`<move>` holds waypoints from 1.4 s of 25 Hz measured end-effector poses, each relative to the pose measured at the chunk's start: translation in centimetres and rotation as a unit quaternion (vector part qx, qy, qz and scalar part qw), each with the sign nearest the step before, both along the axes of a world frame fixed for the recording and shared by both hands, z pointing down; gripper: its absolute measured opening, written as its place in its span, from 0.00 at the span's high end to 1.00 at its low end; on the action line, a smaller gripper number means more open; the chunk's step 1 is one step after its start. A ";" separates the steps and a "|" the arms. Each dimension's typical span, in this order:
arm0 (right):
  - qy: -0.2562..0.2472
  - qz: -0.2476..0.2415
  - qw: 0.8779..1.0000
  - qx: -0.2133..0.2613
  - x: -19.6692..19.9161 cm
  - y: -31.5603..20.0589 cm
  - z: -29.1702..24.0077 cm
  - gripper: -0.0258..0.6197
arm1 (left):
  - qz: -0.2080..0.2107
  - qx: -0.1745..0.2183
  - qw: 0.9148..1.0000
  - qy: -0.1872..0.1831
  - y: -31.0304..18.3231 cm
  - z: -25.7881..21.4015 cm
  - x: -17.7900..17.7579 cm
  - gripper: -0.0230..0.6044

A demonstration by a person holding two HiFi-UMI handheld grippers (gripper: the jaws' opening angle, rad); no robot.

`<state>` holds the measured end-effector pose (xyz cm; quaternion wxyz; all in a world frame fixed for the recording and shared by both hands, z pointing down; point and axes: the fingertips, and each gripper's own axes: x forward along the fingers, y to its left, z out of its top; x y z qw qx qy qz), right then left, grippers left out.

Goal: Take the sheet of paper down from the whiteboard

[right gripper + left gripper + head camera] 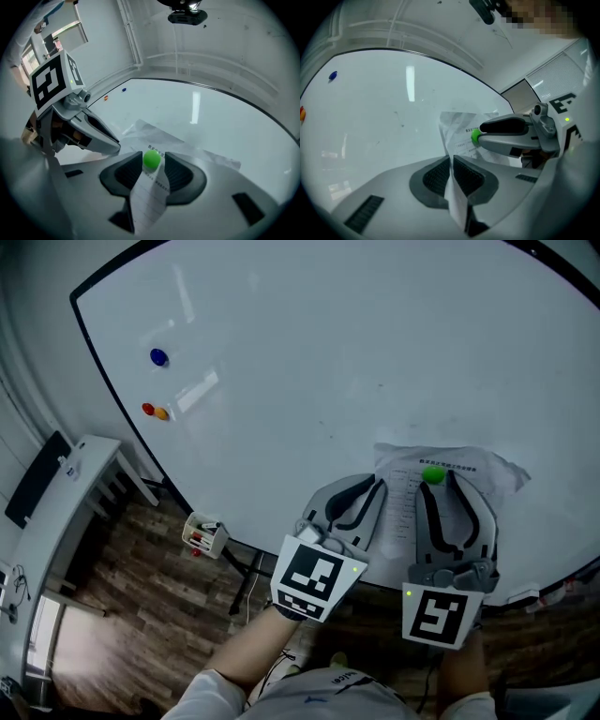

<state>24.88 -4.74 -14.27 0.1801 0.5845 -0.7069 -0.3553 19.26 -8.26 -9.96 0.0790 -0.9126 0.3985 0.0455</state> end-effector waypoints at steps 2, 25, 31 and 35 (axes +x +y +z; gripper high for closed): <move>0.015 0.008 1.000 -0.004 -0.2 -0.3 0.1 0.74 | -0.004 0.003 1.000 -0.003 -0.1 0.0 -0.1 0.92; -0.062 -0.036 0.997 -0.039 -1.0 1.2 0.7 0.76 | 0.009 0.001 1.000 0.013 1.7 0.2 -2.1 0.94; -0.154 -0.063 0.984 -0.061 -1.2 4.0 1.8 0.76 | -0.009 -0.015 1.000 -0.003 3.1 2.0 -4.4 0.94; -0.176 -0.061 0.980 -0.065 -1.5 6.1 2.5 0.76 | -0.022 -0.023 0.999 -0.022 4.7 3.8 -6.3 0.94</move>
